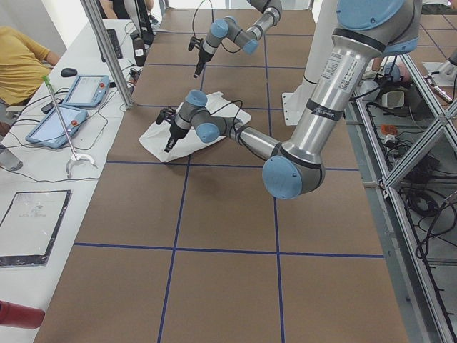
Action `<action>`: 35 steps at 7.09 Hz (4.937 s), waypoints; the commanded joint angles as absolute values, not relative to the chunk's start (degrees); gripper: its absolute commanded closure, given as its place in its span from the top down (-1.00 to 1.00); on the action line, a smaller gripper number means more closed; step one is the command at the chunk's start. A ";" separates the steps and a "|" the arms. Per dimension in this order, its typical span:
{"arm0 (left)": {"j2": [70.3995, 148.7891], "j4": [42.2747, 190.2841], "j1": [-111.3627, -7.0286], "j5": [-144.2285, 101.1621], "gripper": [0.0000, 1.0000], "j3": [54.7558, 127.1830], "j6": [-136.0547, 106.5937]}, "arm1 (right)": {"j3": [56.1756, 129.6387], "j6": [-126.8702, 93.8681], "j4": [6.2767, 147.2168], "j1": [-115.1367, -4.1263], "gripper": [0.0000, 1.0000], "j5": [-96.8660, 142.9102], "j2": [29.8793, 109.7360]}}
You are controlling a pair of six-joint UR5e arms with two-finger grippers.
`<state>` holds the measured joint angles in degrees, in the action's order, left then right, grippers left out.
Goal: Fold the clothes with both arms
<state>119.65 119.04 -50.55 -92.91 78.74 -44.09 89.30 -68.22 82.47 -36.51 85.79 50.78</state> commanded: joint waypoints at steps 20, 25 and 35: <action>124.02 137.20 -57.39 -107.49 1.00 68.91 -38.76 | 64.03 -86.13 66.49 -31.73 -1.00 82.44 36.46; 124.01 137.29 -57.22 -107.49 1.00 68.91 -39.55 | 104.29 -86.66 80.77 -25.50 -1.00 80.87 64.30; 124.01 137.37 -56.78 -107.58 1.00 68.91 -39.73 | 79.07 -80.05 92.55 -29.00 0.97 82.79 36.68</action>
